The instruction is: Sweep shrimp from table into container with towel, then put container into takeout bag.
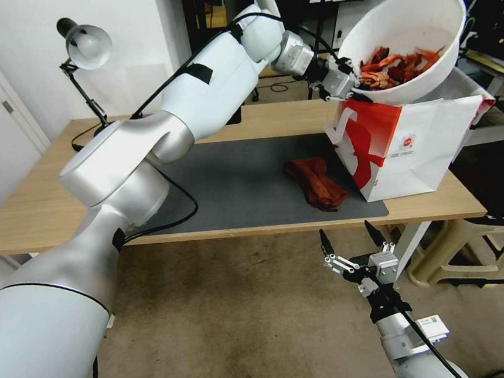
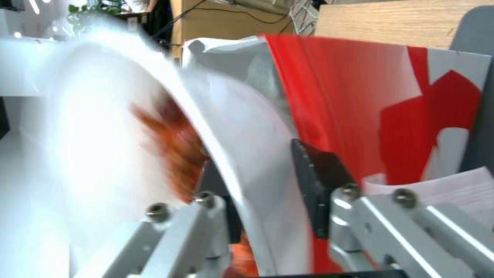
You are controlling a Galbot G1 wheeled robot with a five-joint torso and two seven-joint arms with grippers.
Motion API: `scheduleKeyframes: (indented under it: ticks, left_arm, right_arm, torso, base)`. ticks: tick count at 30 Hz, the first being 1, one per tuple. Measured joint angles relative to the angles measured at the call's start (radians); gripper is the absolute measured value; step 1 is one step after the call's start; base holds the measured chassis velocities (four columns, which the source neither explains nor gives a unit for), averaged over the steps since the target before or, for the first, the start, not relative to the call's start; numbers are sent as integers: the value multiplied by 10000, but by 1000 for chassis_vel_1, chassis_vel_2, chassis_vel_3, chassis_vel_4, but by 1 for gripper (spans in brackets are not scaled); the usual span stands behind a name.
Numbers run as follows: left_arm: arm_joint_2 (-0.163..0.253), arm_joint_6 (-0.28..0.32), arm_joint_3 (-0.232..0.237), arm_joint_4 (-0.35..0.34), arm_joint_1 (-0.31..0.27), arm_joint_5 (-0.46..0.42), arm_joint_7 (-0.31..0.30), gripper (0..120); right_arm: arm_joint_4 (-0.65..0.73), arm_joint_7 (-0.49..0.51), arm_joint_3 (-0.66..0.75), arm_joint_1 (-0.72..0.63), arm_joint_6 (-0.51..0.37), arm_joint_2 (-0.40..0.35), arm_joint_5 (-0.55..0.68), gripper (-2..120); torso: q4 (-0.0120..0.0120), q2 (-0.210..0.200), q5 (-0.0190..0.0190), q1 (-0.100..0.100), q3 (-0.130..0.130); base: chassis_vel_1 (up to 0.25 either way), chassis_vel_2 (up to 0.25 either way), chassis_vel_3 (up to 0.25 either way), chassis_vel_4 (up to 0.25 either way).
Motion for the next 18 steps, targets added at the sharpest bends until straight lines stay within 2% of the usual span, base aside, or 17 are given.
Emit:
scheduleKeyframes:
  ticks: [2, 4, 7, 8, 10, 11, 14, 15, 17, 18]
  left_arm:
    - [0, 14, 0, 9, -15, -35, -214, 36]
    - [0, 17, 0, 12, -20, -58, -303, 40]
    - [0, 21, 5, 16, -24, -114, -555, 53]
    - [0, 21, 5, 16, -24, -114, -555, 53]
    - [0, 22, 33, 1, -24, -204, -731, 64]
    - [0, 22, 33, 1, -24, -204, -731, 64]
    - [0, 41, 57, -15, -57, -325, -888, 79]
    - [0, 41, 57, -15, -57, -325, -888, 79]
    - [3, 210, 238, -38, -85, -755, -1147, 90]
    - [3, 210, 238, -38, -85, -755, -1147, 90]
  right_arm:
    - [11, -1, -8, -3, 0, 12, -3, 100]
    - [12, -3, -15, -3, 0, 18, -5, 100]
    - [12, -5, -25, -11, 0, 28, -13, 100]
    - [12, -5, -25, -11, 0, 28, -13, 100]
    - [13, -6, -26, -14, 0, 18, -14, 100]
    - [13, -6, -26, -14, 0, 18, -14, 100]
    - [40, -5, -21, -11, -4, 8, -7, 100]
    - [40, -5, -21, -11, -4, 8, -7, 100]
    - [51, -6, -23, -15, -4, 13, -5, 100]
    - [51, -6, -23, -15, -4, 13, -5, 100]
  torso:
    - [0, 0, 0, 0, 0]
    - [0, 0, 0, 0, 0]
    - [-1, 0, 0, 0, 0]
    - [-1, 0, 0, 0, 0]
    - [0, 0, 0, 0, 0]
    - [0, 0, 0, 0, 0]
    - [0, 0, 0, 0, 0]
    - [0, 0, 0, 0, 0]
    - [1, 0, 0, 0, 0]
    - [1, 0, 0, 0, 0]
  base:
    - [0, 0, 0, 0]
    - [0, 0, 0, 0]
    - [0, 0, 0, 0]
    - [0, 0, 0, 0]
    - [0, 0, 0, 0]
    - [0, 0, 0, 0]
    - [0, 0, 0, 0]
    - [0, 0, 0, 0]
    - [0, 0, 0, 0]
    - [0, 0, 0, 0]
